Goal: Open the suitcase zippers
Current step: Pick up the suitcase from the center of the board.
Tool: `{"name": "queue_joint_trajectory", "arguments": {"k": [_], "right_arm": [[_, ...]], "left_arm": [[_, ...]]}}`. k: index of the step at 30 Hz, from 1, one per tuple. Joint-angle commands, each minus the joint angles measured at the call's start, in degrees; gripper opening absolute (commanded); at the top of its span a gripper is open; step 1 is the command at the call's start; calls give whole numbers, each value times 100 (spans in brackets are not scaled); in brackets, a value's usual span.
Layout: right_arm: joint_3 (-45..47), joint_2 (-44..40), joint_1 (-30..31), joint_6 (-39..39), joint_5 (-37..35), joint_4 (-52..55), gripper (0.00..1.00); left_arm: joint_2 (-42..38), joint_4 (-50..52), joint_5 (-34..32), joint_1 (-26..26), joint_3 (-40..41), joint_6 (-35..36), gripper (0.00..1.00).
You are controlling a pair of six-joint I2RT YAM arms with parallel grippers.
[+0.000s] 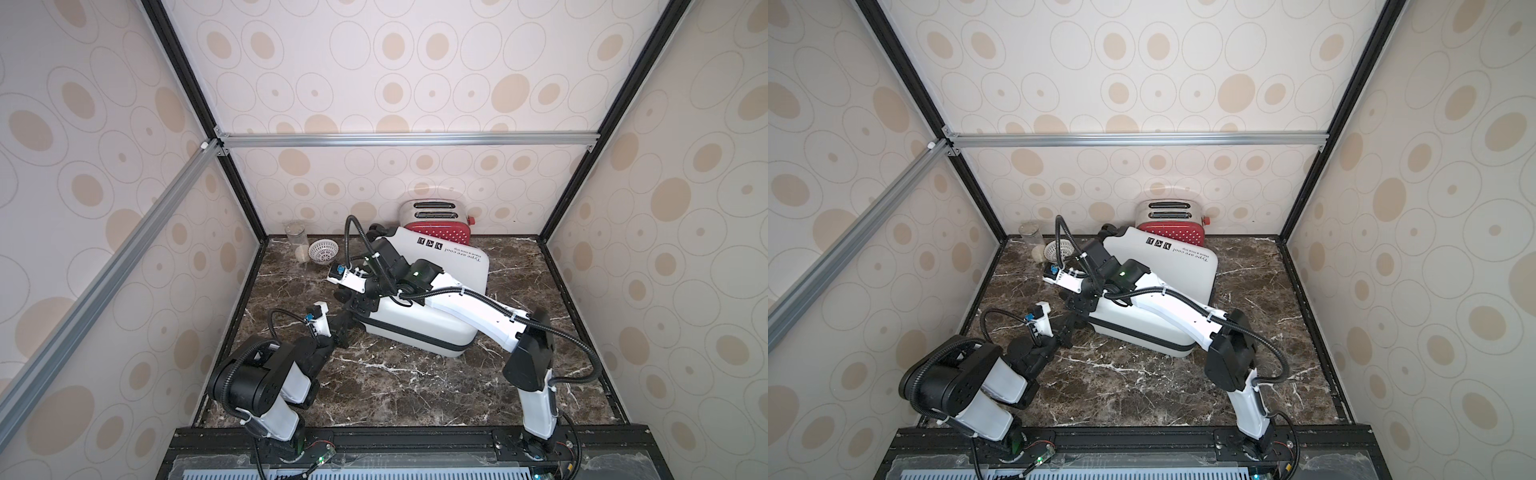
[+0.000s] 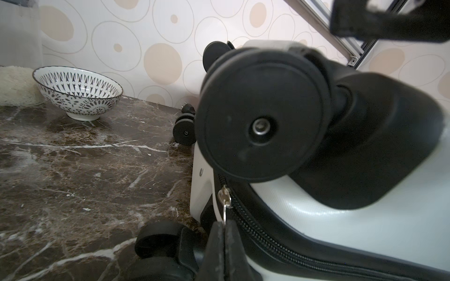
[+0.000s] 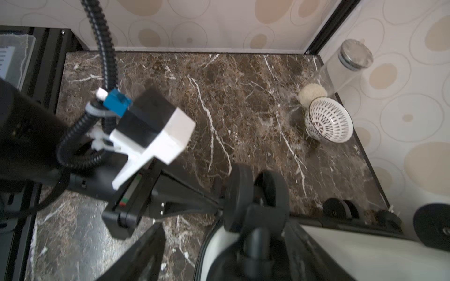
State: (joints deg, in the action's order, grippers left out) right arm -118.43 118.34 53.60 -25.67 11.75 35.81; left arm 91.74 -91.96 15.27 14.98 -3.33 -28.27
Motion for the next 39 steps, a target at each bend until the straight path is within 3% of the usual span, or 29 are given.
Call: {"name": "queue_joint_trajectory", "arguments": {"k": [1, 7, 12, 22, 28, 31, 33, 39], "right_arm": [[-971, 505, -11, -63, -328, 967, 80], [-2478, 1355, -9, 89, -679, 1761, 83], [-2818, 1648, -10, 95, -849, 2061, 85], [-3239, 2267, -16, 97, -439, 2518, 74], [-3448, 2502, -17, -80, -392, 2723, 59], [-3401, 2315, -10, -144, -316, 2738, 34], [-3236, 2053, -9, -199, -185, 2700, 25], [-1802, 802, -8, -343, 169, 2157, 19]], "left_arm": [[-229, -762, 48, -31, 65, 199, 0], [-745, -40, 32, -30, -33, 522, 0], [-820, 94, 63, -30, -71, 586, 0], [-992, 305, 143, -16, -49, 663, 0], [-1413, 812, 74, -13, -18, 871, 0], [-1603, 1092, 19, -20, -53, 992, 0], [-1637, 1145, -23, -21, -53, 1018, 0], [-1606, 1063, 70, -22, -67, 1060, 0]]}}
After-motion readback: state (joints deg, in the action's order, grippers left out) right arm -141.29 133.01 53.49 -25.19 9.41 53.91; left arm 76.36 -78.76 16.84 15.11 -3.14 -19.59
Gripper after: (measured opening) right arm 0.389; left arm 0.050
